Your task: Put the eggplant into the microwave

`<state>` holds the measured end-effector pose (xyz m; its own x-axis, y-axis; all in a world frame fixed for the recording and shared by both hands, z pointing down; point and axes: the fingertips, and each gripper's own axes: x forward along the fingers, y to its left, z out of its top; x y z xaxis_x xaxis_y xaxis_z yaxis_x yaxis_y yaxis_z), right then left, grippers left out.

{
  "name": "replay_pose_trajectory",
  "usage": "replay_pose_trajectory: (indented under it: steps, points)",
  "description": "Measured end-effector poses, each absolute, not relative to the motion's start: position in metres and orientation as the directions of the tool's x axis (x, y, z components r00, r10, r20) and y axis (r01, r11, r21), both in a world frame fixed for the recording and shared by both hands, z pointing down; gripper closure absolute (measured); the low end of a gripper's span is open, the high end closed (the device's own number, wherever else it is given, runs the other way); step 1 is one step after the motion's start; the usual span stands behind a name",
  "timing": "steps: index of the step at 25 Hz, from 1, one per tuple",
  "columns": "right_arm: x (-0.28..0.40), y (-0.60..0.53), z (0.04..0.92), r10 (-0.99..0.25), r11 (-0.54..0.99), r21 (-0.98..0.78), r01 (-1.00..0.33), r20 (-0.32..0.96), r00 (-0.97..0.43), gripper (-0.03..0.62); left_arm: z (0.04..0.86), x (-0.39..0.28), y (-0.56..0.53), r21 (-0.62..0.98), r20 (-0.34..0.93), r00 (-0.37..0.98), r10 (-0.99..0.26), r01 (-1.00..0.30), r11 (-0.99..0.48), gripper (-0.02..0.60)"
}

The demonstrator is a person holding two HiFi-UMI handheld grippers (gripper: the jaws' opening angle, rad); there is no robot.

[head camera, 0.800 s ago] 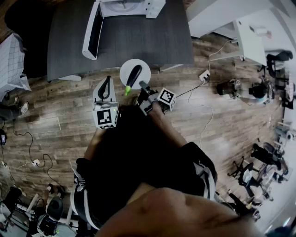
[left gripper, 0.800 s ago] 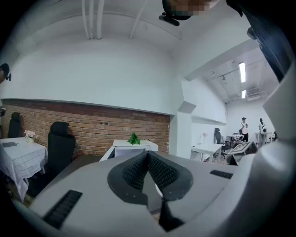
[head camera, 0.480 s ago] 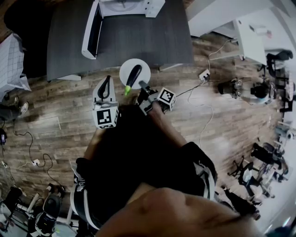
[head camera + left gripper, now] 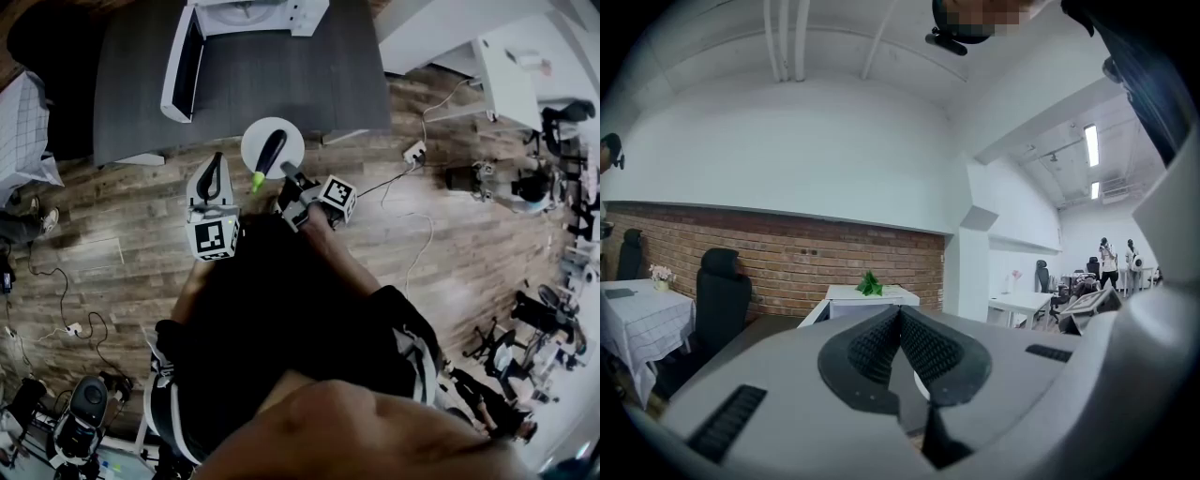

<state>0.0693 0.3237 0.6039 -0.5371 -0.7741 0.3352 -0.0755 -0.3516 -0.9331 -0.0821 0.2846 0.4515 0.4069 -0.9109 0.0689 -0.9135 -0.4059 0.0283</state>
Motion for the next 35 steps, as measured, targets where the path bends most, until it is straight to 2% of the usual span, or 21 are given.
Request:
replay_pose_trajectory:
  steps: [20, 30, 35]
  points:
    - [0.135, 0.306, 0.618, -0.704, -0.339, -0.933, -0.122, 0.338, -0.625, 0.554, 0.451, -0.015, 0.288, 0.022, 0.083, 0.296, -0.952, -0.955, -0.295, 0.548]
    - [0.15, 0.295, 0.621, -0.711, -0.344, -0.934, -0.099, 0.328, -0.622, 0.554, 0.458, -0.001, 0.286, 0.026, 0.103, 0.279, -0.955, -0.96, -0.278, 0.548]
    - [0.15, 0.285, 0.625, -0.716, -0.351, -0.931, -0.097, 0.333, -0.614, 0.554, 0.455, 0.001, 0.271, 0.037, 0.071, 0.295, -0.953, -0.955, -0.293, 0.546]
